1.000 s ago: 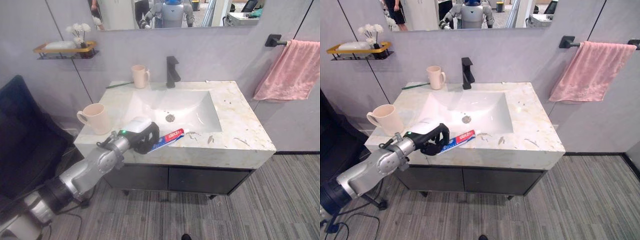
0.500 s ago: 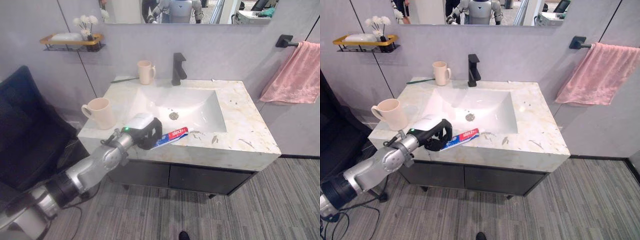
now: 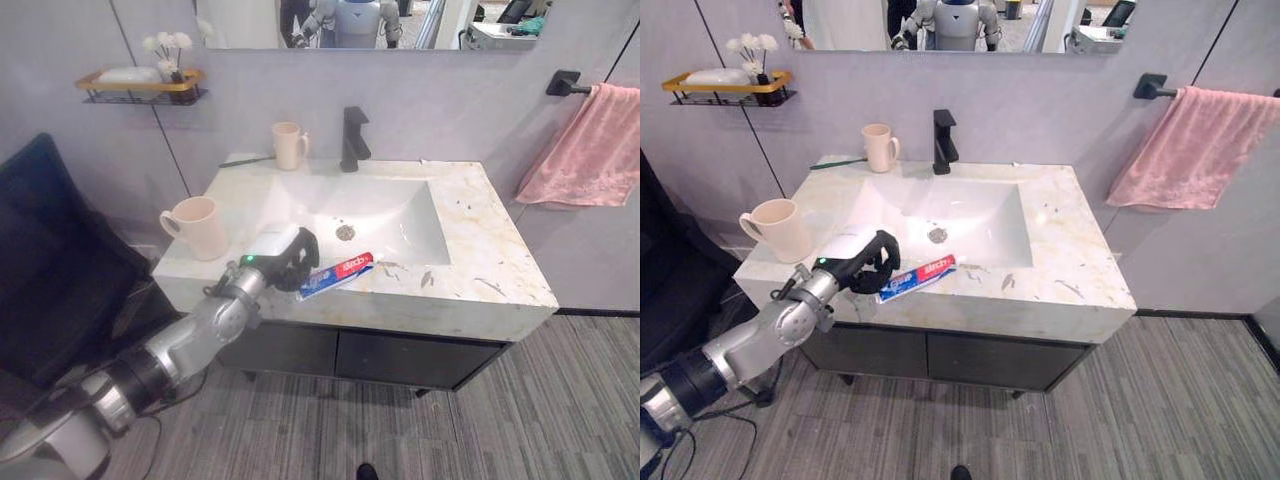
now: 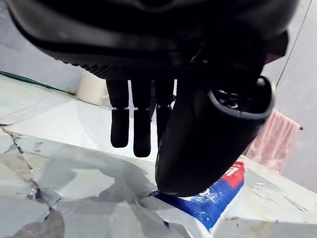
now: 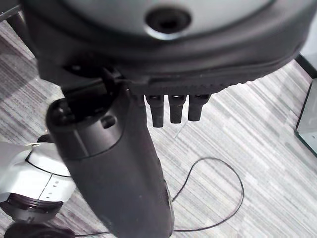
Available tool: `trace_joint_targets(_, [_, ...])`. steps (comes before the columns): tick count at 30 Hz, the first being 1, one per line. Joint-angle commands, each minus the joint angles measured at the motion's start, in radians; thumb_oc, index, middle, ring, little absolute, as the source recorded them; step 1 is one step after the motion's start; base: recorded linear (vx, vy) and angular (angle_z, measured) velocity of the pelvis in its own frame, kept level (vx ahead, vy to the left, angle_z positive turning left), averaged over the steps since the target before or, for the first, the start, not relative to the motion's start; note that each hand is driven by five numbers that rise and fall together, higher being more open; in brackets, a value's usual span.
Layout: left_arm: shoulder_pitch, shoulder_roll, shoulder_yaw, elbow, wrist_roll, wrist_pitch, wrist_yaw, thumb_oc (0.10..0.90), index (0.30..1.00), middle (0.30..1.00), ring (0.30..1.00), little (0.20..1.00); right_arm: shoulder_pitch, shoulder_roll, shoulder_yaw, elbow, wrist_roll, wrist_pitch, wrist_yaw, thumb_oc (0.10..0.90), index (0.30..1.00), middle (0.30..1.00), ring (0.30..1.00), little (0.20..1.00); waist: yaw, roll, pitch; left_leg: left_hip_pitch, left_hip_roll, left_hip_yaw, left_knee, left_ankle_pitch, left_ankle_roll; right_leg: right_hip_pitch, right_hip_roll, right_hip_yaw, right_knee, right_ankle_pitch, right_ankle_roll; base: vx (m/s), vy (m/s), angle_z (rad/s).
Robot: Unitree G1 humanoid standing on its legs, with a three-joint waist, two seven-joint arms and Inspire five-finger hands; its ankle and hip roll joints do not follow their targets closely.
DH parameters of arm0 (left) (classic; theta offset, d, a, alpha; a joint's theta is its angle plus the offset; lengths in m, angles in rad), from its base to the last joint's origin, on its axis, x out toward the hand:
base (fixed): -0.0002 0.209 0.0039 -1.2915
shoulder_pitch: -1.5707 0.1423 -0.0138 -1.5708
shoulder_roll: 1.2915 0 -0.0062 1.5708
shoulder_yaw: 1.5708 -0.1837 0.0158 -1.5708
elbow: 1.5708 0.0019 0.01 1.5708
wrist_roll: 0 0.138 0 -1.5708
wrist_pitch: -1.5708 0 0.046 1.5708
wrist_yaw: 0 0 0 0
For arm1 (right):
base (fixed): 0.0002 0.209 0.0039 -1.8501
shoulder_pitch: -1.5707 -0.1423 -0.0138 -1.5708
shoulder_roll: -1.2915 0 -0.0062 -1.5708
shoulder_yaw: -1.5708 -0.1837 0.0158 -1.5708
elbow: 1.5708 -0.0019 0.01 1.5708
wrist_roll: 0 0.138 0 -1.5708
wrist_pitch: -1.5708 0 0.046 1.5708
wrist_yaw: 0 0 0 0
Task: Organize the bathroom.
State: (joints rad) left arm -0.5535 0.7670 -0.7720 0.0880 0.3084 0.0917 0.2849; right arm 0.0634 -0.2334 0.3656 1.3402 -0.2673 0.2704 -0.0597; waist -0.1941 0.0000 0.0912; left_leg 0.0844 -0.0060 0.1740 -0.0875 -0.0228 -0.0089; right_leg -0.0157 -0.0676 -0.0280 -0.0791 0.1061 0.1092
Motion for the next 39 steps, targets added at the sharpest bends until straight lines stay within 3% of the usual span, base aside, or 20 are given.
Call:
trace_joint_targets(1, [-0.221, -0.002, 0.062, 0.020, 0.041, -0.020, 0.093, 0.400, 0.300, 0.300, 0.300, 0.300, 0.020, -0.031, 0.029, 0.052, -0.005, 0.033, -0.025, 0.800, 0.900, 0.900, 0.900, 0.900, 0.002, 0.005, 0.002, -0.069, -0.023, -0.076, 0.072, -0.015, 0.031, 0.027, 0.047, -0.081, 0.147, -0.152, 0.048, 0.00, 0.000, 0.00])
trace_joint_targets(9, [-0.278, 0.008, 0.037, 0.026, 0.000, 0.012, 0.072, 0.400, 0.300, 0.300, 0.300, 0.300, 0.020, -0.031, 0.033, 0.039, -0.012, 0.037, -0.020, 0.800, 0.900, 0.900, 0.900, 0.900, -0.007, 0.005, 0.003, -0.071, -0.021, -0.077, 0.076, -0.014, 0.028, 0.030, 0.045, -0.084, 0.148, -0.153, 0.048, 0.00, -0.001, 0.00])
trace_joint_targets(10, [-0.282, 0.007, 0.035, 0.028, -0.003, 0.012, 0.071, 0.460, 0.389, 0.389, 0.389, 0.389, 0.021, -0.031, 0.034, 0.039, -0.011, 0.038, -0.021, 0.800, 0.900, 0.900, 0.900, 0.900, -0.008, 0.005, 0.003, -0.071, -0.021, -0.076, 0.077, -0.014, 0.028, 0.030, 0.045, -0.084, 0.147, -0.153, 0.048, 0.00, 0.000, 0.00])
trace_joint_targets(11, [-0.290, 0.006, 0.031, 0.030, -0.009, 0.014, 0.072, 0.560, 0.540, 0.540, 0.540, 0.540, 0.021, -0.029, 0.033, 0.039, -0.015, 0.041, -0.022, 0.800, 0.900, 0.900, 0.900, 0.900, -0.009, 0.005, 0.002, -0.072, -0.021, -0.075, 0.078, -0.014, 0.028, 0.033, 0.044, -0.085, 0.146, -0.153, 0.049, 0.00, 0.000, 0.00])
trace_joint_targets(12, [-0.290, 0.006, 0.031, 0.030, -0.009, 0.014, 0.072, 0.560, 0.540, 0.540, 0.540, 0.540, 0.021, -0.029, 0.033, 0.039, -0.015, 0.041, -0.022, 0.800, 0.900, 0.900, 0.900, 0.900, -0.009, 0.005, 0.002, -0.072, -0.021, -0.075, 0.078, -0.014, 0.028, 0.033, 0.044, -0.085, 0.146, -0.153, 0.049, 0.00, 0.000, 0.00])
trace_joint_targets(13, [-0.307, 0.005, 0.027, 0.035, -0.015, 0.022, 0.075, 0.800, 0.900, 0.900, 0.900, 0.900, 0.022, -0.025, 0.035, 0.040, -0.019, 0.047, -0.023, 0.800, 0.900, 0.900, 0.900, 0.900, -0.011, 0.006, -0.001, -0.071, -0.021, -0.076, 0.078, -0.015, 0.027, 0.036, 0.043, -0.087, 0.145, -0.154, 0.049, 0.00, 0.000, 0.00])
trace_joint_targets(39, [-0.358, 0.026, 0.007, 0.057, 0.012, 0.082, 0.146, 0.800, 0.900, 0.900, 0.900, 0.900, 0.012, -0.027, 0.038, 0.032, -0.044, 0.048, -0.014, 0.800, 0.900, 0.900, 0.900, 0.900, -0.012, 0.009, -0.021, -0.059, -0.021, -0.068, 0.078, -0.017, 0.025, 0.060, 0.036, -0.094, 0.139, -0.154, 0.053, -0.01, -0.001, 0.00])
